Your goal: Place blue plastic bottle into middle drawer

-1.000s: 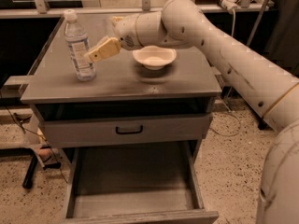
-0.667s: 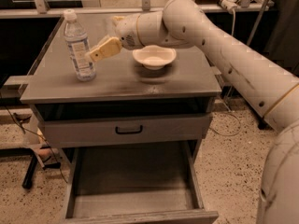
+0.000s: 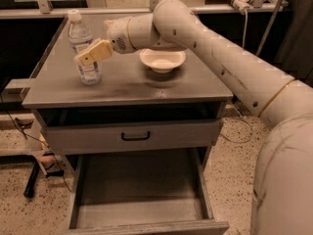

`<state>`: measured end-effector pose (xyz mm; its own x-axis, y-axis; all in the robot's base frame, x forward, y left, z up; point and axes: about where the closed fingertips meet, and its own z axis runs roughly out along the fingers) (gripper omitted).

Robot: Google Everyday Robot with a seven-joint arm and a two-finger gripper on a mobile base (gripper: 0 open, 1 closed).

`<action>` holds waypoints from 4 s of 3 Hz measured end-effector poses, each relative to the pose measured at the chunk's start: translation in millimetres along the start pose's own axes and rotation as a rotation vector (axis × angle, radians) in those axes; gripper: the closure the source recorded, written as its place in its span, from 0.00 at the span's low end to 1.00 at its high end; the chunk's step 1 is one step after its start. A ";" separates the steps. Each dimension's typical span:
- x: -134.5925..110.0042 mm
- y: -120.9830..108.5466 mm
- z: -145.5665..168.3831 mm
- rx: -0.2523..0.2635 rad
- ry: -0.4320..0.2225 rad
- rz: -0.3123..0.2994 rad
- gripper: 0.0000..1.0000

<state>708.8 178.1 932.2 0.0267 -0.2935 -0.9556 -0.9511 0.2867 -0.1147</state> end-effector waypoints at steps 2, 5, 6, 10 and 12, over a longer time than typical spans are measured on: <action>-1.0 8.7 24.1 -0.045 -0.044 0.033 0.00; -1.2 9.0 24.4 -0.046 -0.045 0.033 0.66; -1.2 9.1 24.5 -0.046 -0.045 0.033 0.89; -1.1 53.5 -30.9 0.160 0.043 -0.009 1.00; 18.3 121.0 -55.4 0.231 0.054 0.080 1.00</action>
Offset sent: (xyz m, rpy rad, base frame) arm -0.0017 0.0305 -0.0067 0.1029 0.0419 0.0540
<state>577.2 156.9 915.9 -0.0681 -0.3085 -0.9488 -0.8540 0.5096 -0.1044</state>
